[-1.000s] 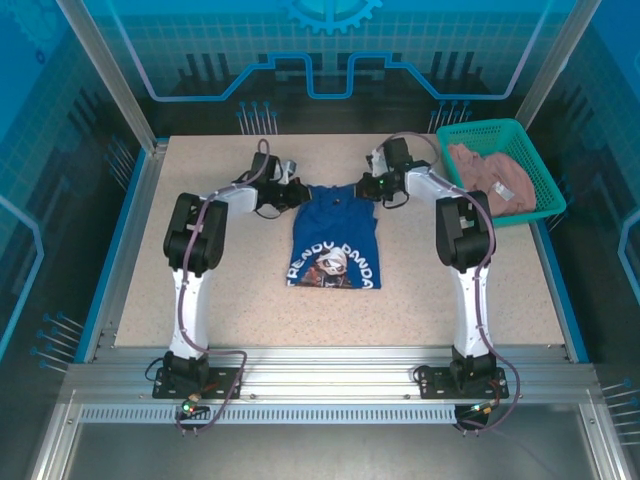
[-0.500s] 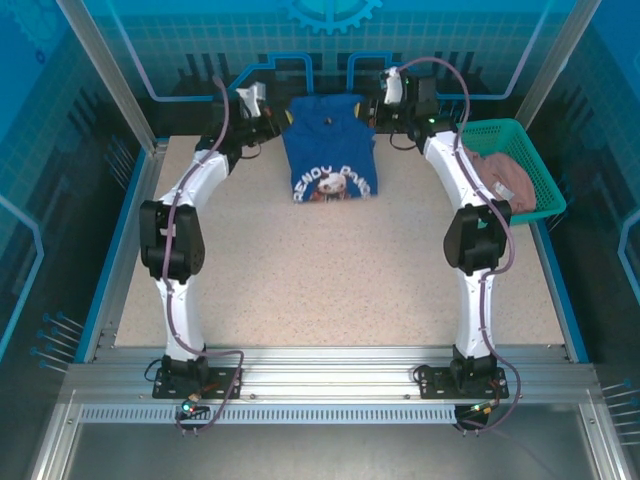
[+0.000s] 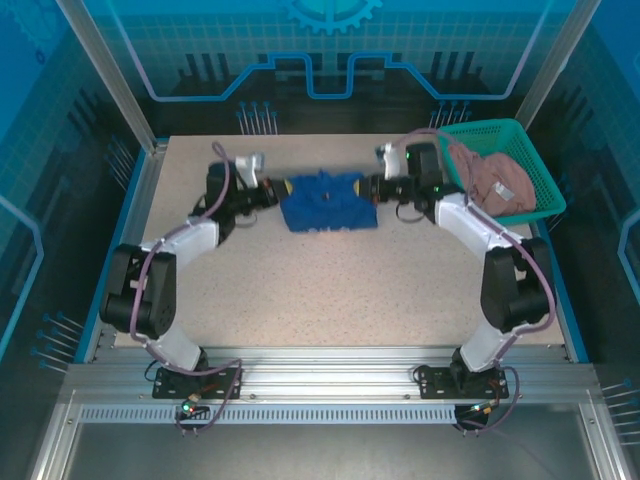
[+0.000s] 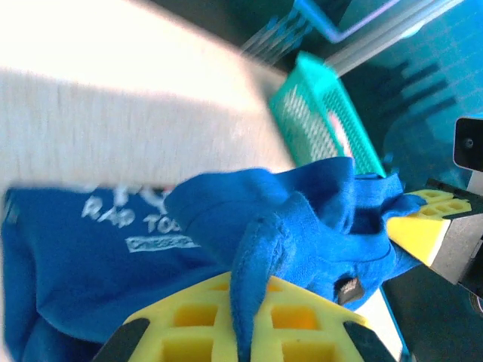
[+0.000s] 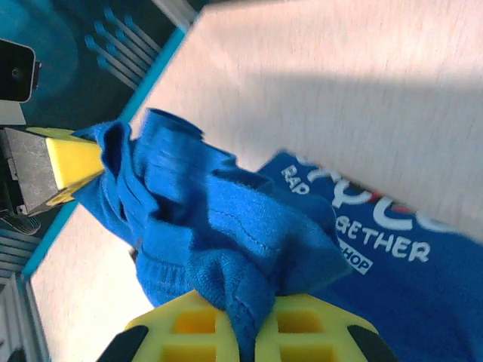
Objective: Fold the inside-out t-shirt
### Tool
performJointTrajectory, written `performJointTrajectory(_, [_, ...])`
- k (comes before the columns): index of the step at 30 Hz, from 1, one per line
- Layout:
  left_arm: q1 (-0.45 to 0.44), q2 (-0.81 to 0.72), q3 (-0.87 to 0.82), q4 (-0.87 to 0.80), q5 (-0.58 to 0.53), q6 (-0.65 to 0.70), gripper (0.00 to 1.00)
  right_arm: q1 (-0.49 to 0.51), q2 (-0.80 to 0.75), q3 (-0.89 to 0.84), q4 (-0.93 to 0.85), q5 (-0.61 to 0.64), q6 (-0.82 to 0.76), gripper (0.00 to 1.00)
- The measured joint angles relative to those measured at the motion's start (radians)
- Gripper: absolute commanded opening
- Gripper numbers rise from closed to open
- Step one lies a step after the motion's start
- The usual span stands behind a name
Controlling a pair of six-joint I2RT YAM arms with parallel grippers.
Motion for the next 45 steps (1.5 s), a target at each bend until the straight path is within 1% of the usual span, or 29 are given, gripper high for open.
performJointTrajectory(2, [-0.054,-0.067,-0.139,0.001,-0.010,-0.006,0.00,0.040,-0.072,-0.154,0.004,0.019,0.019,0.00])
performJointTrajectory(5, [-0.136,-0.148,-0.250,-0.001,-0.031,-0.007,0.00,0.080,-0.132,-0.277,0.002,0.045,0.045,0.00])
performJointTrajectory(7, [-0.160,-0.162,-0.277,0.017,-0.043,-0.011,0.00,0.085,-0.137,-0.305,-0.003,0.071,0.055,0.00])
performJointTrajectory(12, [-0.158,-0.108,-0.280,0.060,-0.100,-0.014,0.00,0.081,-0.107,-0.298,-0.016,0.141,0.059,0.00])
performJointTrajectory(18, [-0.148,0.013,-0.177,0.063,-0.117,0.005,0.00,0.057,-0.054,-0.203,-0.074,0.199,0.035,0.00])
performJointTrajectory(24, [-0.096,0.109,-0.039,0.074,-0.115,0.016,0.00,0.014,-0.004,-0.089,-0.118,0.230,-0.016,0.00])
performJointTrajectory(27, [-0.078,0.179,0.041,0.073,-0.110,0.032,0.00,-0.008,0.072,-0.006,-0.150,0.243,-0.045,0.01])
performJointTrajectory(31, [-0.066,0.294,0.147,0.071,-0.107,0.043,0.00,-0.024,0.221,0.137,-0.195,0.261,-0.081,0.02])
performJointTrajectory(34, [-0.058,0.371,0.207,0.060,-0.108,0.054,0.00,-0.036,0.332,0.234,-0.232,0.277,-0.097,0.07])
performJointTrajectory(36, [-0.055,0.415,0.238,0.043,-0.111,0.058,0.09,-0.040,0.396,0.284,-0.261,0.286,-0.104,0.12])
performJointTrajectory(37, [-0.054,0.436,0.257,0.031,-0.113,0.062,0.15,-0.042,0.423,0.306,-0.280,0.296,-0.108,0.15])
performJointTrajectory(40, [-0.051,0.497,0.322,-0.013,-0.127,0.073,0.38,-0.042,0.478,0.357,-0.329,0.328,-0.114,0.27])
performJointTrajectory(43, [-0.039,0.520,0.356,-0.047,-0.145,0.062,0.52,-0.054,0.485,0.384,-0.369,0.356,-0.124,0.36])
performJointTrajectory(45, [-0.023,0.513,0.357,-0.056,-0.150,0.047,0.60,-0.069,0.468,0.388,-0.383,0.366,-0.129,0.38])
